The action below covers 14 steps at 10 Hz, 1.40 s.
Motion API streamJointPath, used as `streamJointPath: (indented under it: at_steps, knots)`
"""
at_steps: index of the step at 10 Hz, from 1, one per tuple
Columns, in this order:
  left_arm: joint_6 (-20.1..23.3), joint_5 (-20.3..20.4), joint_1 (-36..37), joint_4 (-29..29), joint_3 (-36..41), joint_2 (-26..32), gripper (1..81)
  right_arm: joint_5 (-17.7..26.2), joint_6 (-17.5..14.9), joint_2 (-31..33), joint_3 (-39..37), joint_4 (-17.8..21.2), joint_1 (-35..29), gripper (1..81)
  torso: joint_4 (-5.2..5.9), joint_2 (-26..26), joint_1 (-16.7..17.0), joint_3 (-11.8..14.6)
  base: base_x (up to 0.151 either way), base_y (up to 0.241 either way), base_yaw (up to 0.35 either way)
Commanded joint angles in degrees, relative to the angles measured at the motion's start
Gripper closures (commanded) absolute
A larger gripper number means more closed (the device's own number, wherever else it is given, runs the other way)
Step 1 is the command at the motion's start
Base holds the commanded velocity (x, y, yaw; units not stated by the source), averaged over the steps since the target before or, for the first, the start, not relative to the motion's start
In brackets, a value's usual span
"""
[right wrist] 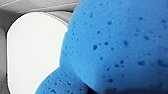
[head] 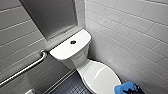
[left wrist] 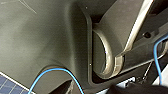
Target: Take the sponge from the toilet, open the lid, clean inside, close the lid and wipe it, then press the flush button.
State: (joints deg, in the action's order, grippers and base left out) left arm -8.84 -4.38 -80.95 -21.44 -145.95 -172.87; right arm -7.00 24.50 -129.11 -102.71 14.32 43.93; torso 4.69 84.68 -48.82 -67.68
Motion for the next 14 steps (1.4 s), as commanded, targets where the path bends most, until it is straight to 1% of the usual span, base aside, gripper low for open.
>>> streamJointPath:
  at_steps: [1, 2, 4, 5, 7, 8, 9, 10, 12, 14]
  knots:
    - [0.31, -4.41, -1.28, 0.26, 0.4, -0.02, 1.0, 2.25, -0.24, 8.03, 5.84, 0.18, 4.19, 81.1, 0.0, 0.0, 0.0, 0.0, 0.0, 0.0, 0.0]
    - [0.31, -4.41, -1.19, 0.17, 0.48, -0.11, 1.0, 2.34, -0.33, 9.55, 7.88, 0.18, 6.29, 81.1, 0.0, 0.0, 0.0, 0.0, 0.0, 0.0, 0.0]
    - [0.31, -4.41, -1.02, 0.09, 0.48, -0.19, 1.0, 1.9, -0.68, 11.83, 14.12, -0.7, 7.89, 81.1, 0.0, 0.0, 0.0, 0.0, 0.0, 0.0, 0.0]
    - [0.31, -4.42, -1.02, 0.09, 0.48, -0.19, 1.0, 1.9, -0.77, 12.27, 16.55, -2.34, 7.98, 81.1, 0.0, 0.0, 0.0, 0.0, 0.0, 0.0, 0.0]
    - [0.31, -4.41, -1.02, 0.17, 0.48, -0.19, 1.0, 2.34, -0.77, 12.45, 20.01, -5.09, 5.53, 81.1, 0.0, 0.0, 0.0, 0.0, 0.0, 0.0, 0.0]
    - [0.31, -4.5, -0.93, 0.17, 0.48, -0.19, 1.0, 3.29, -0.77, 11.93, 21.23, -6.14, 2.63, 81.1, 0.0, 0.0, 0.0, 0.0, 0.0, 0.0, 0.0]
    - [0.31, -4.41, -1.02, 0.09, 0.4, -0.19, 1.0, 6.96, -0.77, 10.44, 20.99, -6.77, -1.07, 81.1, 0.0, 0.0, 0.0, 0.0, 0.0, 0.0, 0.0]
    - [0.31, -4.41, -1.02, 0.09, 0.4, -0.28, 1.0, 9.63, -0.77, 8.93, 19.84, -6.85, -4.93, 81.1, 0.0, 0.0, 0.0, 0.0, 0.0, 0.0, 0.0]
    - [0.31, -4.41, -1.02, 0.09, 0.4, -0.28, 1.0, 16.9, -0.77, 3.33, 15.81, -6.85, -12.31, 81.1, 0.0, 0.0, 0.0, 0.0, 0.0, 0.0, 0.0]
    - [0.31, -4.41, -1.02, 0.09, 0.4, -0.28, 1.0, 21.06, -0.68, -2.05, 11.14, -6.85, -16.98, 81.1, 0.0, 0.0, 0.0, 0.0, 0.0, 0.0, 0.0]
